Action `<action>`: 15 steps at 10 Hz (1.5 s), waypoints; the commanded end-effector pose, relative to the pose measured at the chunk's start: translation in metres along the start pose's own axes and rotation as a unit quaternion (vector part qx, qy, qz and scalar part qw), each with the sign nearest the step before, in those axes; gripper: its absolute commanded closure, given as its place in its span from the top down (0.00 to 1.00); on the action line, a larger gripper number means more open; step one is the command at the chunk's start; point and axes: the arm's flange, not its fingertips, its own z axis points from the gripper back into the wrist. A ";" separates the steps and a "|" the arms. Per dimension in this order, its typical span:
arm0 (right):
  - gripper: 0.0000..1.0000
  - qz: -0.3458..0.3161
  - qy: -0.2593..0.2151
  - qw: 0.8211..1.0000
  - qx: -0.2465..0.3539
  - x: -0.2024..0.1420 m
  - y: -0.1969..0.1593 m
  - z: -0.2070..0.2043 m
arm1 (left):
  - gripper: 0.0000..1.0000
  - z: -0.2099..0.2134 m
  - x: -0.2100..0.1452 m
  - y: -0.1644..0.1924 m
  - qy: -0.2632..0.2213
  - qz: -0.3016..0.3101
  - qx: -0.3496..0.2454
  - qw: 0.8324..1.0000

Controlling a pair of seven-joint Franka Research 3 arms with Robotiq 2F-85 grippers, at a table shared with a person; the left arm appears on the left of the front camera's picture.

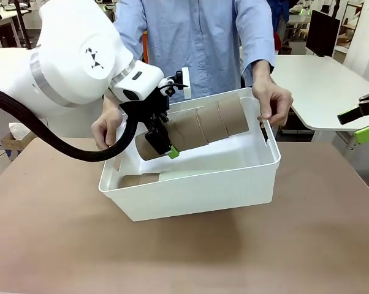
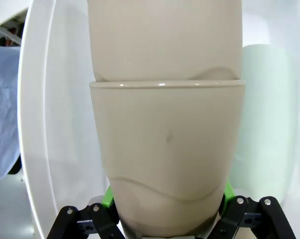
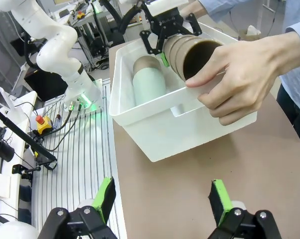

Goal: Stack the cups and store them in the basket.
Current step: Place the stack of Reusable plastic cups into the Pantry Basket.

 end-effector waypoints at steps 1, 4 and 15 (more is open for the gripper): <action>1.00 0.010 -0.010 1.000 0.005 0.001 -0.001 0.001 | 0.84 -0.010 0.006 0.014 0.015 0.020 0.022 0.999; 1.00 0.010 -0.010 1.000 0.005 0.001 -0.001 0.001 | 0.84 -0.030 0.006 0.026 0.030 0.019 0.021 0.999; 1.00 0.010 -0.010 1.000 0.005 0.001 -0.001 0.001 | 1.00 -0.014 0.011 0.036 0.035 0.013 -0.018 0.999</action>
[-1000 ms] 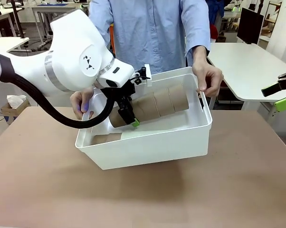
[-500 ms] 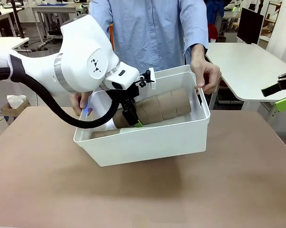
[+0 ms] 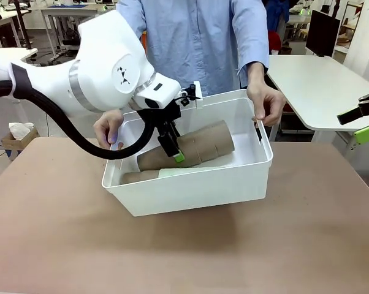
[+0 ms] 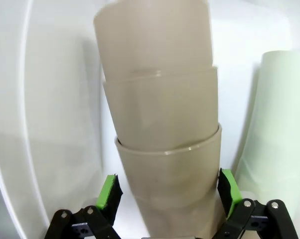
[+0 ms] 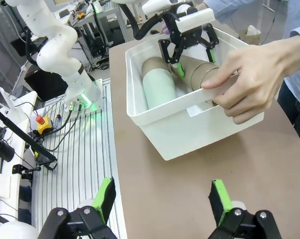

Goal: Stack the cups and store them in the basket.
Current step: Place the stack of Reusable plastic cups into the Pantry Basket.

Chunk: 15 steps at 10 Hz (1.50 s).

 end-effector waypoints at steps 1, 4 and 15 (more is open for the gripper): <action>1.00 0.011 -0.010 1.000 0.004 0.001 -0.001 0.001 | 1.00 0.042 -0.001 0.003 -0.008 0.011 -0.024 1.000; 1.00 0.011 -0.010 1.000 0.004 0.001 -0.001 0.001 | 1.00 0.125 -0.017 0.005 -0.053 0.029 -0.034 0.998; 1.00 0.011 -0.010 1.000 0.004 0.001 -0.001 0.001 | 1.00 0.279 -0.270 -0.054 -0.225 0.051 -0.022 0.973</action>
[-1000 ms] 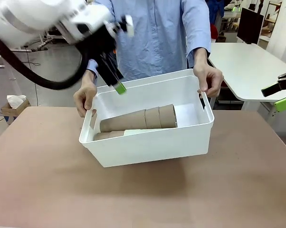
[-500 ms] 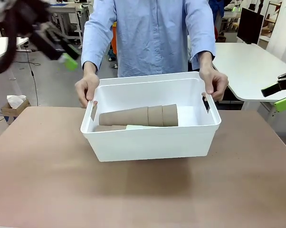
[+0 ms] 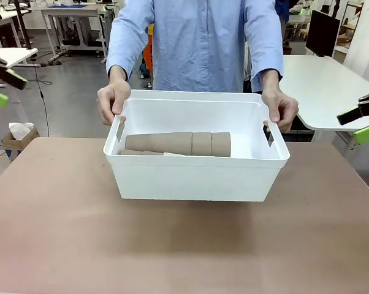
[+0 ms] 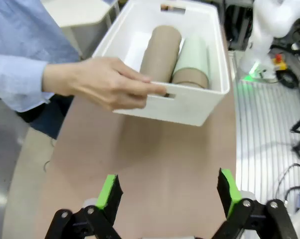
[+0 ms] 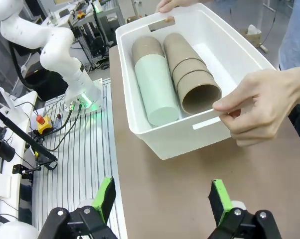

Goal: Stack the cups and store them in the basket.
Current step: Place the stack of Reusable plastic cups into the Pantry Basket.

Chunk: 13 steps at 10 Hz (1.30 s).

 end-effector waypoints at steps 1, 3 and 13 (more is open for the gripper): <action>1.00 0.011 -0.011 1.000 0.003 0.001 -0.001 0.002 | 1.00 -0.002 -0.011 -0.005 -0.013 -0.020 -0.002 1.000; 1.00 0.011 -0.011 1.000 0.003 0.001 -0.001 0.002 | 1.00 -0.002 -0.018 -0.004 -0.001 -0.026 0.020 0.999; 1.00 0.011 -0.011 1.000 0.003 0.001 -0.001 0.002 | 1.00 0.006 -0.016 -0.004 -0.003 -0.011 0.001 1.000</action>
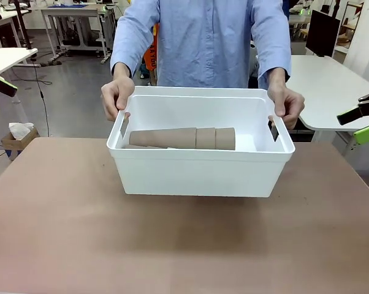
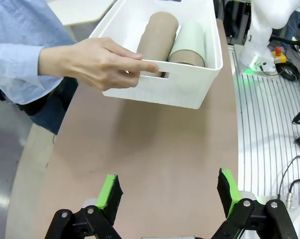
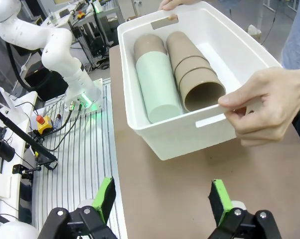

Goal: Stack the cups and store them in the basket.
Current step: Place the stack of Reusable plastic cups into the Pantry Basket.

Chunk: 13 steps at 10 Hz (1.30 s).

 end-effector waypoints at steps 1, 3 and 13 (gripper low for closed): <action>1.00 0.011 -0.011 1.000 0.003 0.001 -0.001 0.002 | 1.00 0.001 0.003 0.000 -0.007 0.000 -0.002 1.000; 1.00 0.011 -0.011 1.000 0.003 0.001 -0.001 0.002 | 1.00 0.001 0.003 0.000 -0.007 0.000 -0.002 1.000; 1.00 0.011 -0.011 1.000 0.003 0.001 -0.001 0.002 | 1.00 0.001 0.003 0.000 -0.007 0.000 -0.002 1.000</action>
